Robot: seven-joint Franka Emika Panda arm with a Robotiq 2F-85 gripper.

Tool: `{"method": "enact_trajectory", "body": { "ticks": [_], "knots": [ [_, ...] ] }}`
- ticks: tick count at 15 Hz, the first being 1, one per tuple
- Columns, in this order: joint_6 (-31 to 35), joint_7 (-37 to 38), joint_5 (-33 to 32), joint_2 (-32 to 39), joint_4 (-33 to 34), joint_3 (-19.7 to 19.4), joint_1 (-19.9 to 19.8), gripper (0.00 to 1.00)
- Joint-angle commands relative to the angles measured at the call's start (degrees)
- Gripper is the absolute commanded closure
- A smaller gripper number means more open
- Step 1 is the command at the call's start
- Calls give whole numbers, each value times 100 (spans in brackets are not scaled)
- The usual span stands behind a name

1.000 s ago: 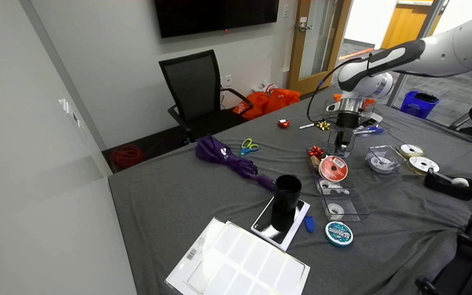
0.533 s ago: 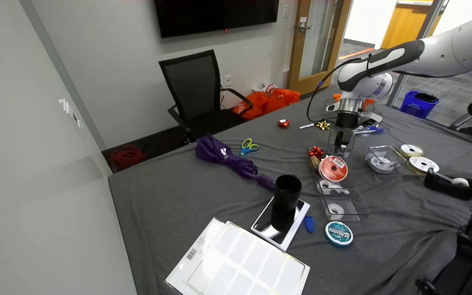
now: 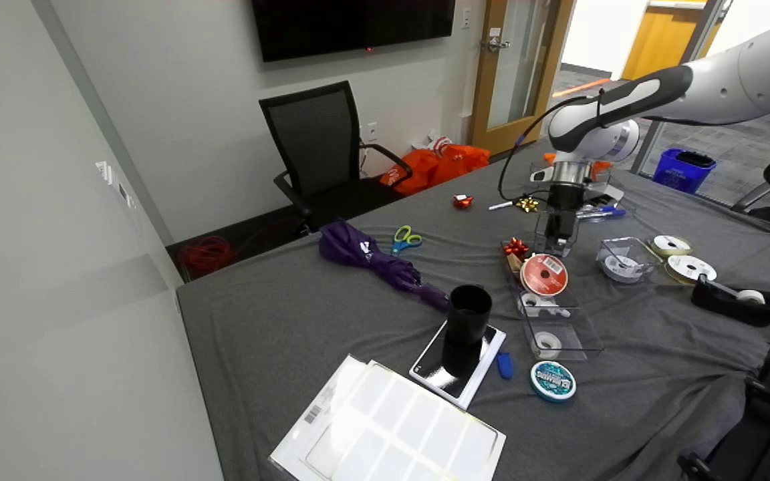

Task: Move the red disc to the empty container.

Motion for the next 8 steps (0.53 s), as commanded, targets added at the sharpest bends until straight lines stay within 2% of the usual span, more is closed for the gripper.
{"method": "enact_trajectory", "body": {
  "ticks": [1, 8],
  "knots": [
    [308, -181, -47, -373, -577, 4, 19, 0],
    [289, -300, 62, -815, -1072, 40, 12, 0]
  ]
}}
